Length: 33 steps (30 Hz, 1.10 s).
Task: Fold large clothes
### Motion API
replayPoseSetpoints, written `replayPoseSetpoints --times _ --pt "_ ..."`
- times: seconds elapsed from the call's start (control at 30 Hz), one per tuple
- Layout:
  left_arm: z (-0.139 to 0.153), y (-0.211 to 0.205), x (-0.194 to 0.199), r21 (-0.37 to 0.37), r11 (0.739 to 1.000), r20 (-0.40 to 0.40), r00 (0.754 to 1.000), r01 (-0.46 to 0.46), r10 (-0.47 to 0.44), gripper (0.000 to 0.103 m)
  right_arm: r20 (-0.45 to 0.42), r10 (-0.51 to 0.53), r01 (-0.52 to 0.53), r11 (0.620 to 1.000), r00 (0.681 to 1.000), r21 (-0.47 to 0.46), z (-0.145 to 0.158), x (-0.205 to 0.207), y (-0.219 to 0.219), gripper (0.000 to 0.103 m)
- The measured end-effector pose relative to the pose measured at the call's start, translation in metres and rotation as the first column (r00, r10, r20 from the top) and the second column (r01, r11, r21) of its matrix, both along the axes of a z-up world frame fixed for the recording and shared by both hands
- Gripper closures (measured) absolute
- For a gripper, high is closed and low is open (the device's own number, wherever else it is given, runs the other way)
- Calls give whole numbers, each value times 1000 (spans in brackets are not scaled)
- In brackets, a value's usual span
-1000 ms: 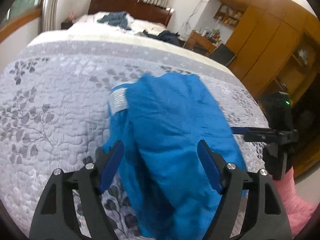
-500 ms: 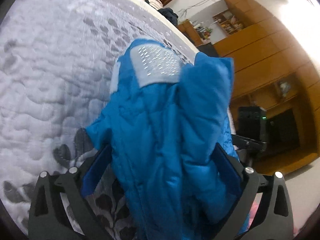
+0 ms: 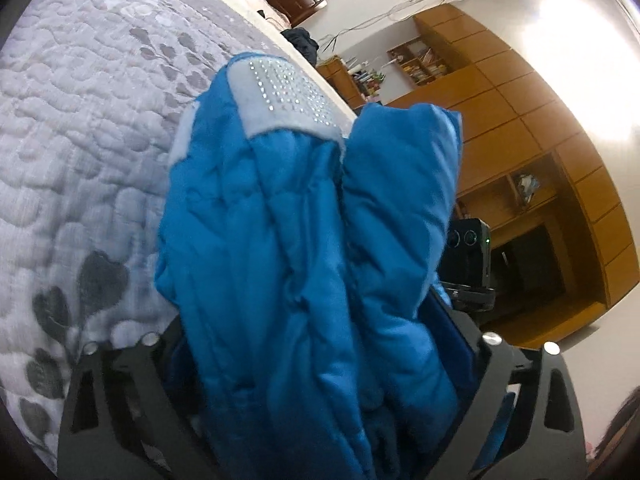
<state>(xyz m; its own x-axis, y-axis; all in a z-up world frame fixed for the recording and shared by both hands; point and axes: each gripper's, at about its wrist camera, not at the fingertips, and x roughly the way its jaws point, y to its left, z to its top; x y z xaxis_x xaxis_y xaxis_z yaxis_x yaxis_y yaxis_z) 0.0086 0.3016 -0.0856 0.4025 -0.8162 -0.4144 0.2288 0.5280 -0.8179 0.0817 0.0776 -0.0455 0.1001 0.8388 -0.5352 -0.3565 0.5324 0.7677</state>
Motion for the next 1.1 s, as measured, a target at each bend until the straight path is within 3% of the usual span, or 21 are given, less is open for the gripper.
replayPoseSetpoints --times 0.1,0.2,0.47,0.57,0.7,0.83,1.1 --pt "2 -8 -2 -18 1000 -4 1000 -3 3 21 29 -10 10 1000 1000 -9 14 -8 -8 39" --pt "6 -25 0 -51 999 -11 1000 16 -17 25 67 -27 28 999 997 -17 34 -14 -24 43" --pt "42 -111 26 -53 991 43 992 124 -122 26 116 -116 127 988 986 -86 86 -16 -98 44" --pt "42 -135 43 -61 988 36 990 142 -140 26 119 -147 161 980 982 -115 97 -8 -122 44" --pt "30 -164 77 -48 989 8 991 137 -137 28 93 -191 204 967 977 -155 90 16 -149 44" --pt "12 -171 102 -11 993 -11 993 116 -117 28 43 -221 225 961 974 -161 64 39 -166 43" --pt "5 -173 117 73 989 45 990 132 -135 22 19 -249 249 959 968 -133 14 44 -188 28"
